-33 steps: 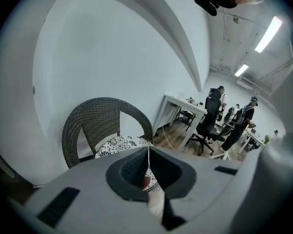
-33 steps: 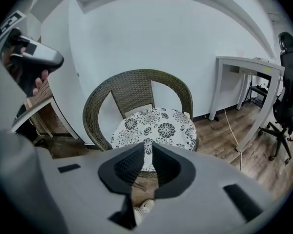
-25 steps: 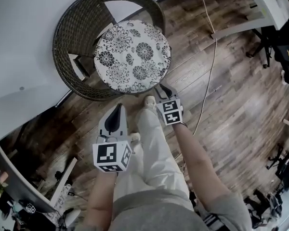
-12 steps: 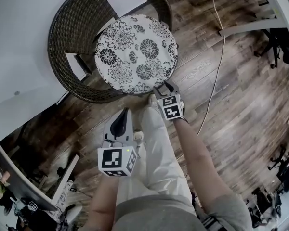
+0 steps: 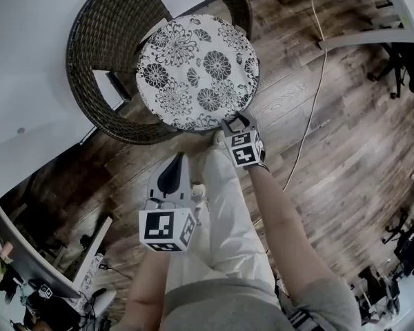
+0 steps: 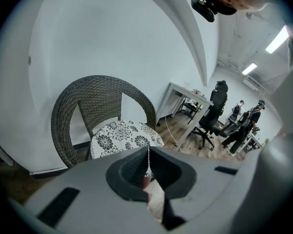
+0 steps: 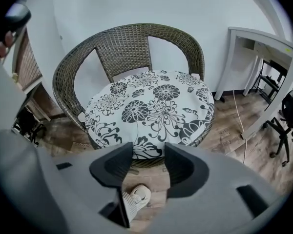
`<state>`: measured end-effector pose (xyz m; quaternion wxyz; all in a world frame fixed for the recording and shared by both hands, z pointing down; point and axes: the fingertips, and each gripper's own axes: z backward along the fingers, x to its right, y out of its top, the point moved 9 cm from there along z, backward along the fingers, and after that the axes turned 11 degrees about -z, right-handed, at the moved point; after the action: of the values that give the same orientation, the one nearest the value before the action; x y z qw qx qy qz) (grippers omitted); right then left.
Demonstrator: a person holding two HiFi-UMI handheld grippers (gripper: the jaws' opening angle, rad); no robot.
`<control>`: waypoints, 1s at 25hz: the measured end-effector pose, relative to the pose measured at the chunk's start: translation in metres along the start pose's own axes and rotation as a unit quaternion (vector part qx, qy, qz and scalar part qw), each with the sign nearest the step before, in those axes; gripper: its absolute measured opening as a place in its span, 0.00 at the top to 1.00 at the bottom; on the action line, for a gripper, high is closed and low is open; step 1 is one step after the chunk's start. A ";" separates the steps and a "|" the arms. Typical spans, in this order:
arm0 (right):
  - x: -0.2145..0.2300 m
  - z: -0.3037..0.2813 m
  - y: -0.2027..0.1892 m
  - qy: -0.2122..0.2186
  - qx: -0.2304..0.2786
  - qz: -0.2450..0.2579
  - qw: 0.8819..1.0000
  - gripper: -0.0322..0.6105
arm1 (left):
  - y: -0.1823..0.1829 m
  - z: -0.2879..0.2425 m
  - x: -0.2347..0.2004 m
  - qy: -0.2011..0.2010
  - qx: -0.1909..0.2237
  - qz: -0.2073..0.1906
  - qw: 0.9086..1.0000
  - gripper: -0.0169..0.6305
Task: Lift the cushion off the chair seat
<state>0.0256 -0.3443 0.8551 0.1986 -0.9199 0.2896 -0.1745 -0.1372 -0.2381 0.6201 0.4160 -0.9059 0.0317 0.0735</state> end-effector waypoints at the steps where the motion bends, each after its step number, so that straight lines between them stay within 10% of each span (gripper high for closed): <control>1: 0.000 0.001 0.000 -0.003 -0.002 -0.001 1.000 0.65 | 0.000 0.001 0.001 -0.001 -0.001 0.000 1.000 0.96; 11: 0.000 0.011 0.001 -0.019 -0.010 -0.003 1.000 0.89 | 0.002 0.015 0.000 -0.002 0.006 -0.003 1.000 0.96; 25: -0.029 0.076 0.006 -0.020 0.019 -0.003 1.000 0.91 | 0.016 0.061 0.009 -0.010 0.034 -0.011 0.999 0.96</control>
<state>0.0338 -0.3114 0.7806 0.2214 -0.9201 0.2793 -0.1627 -0.1364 -0.2019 0.5670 0.4473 -0.8908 0.0198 0.0771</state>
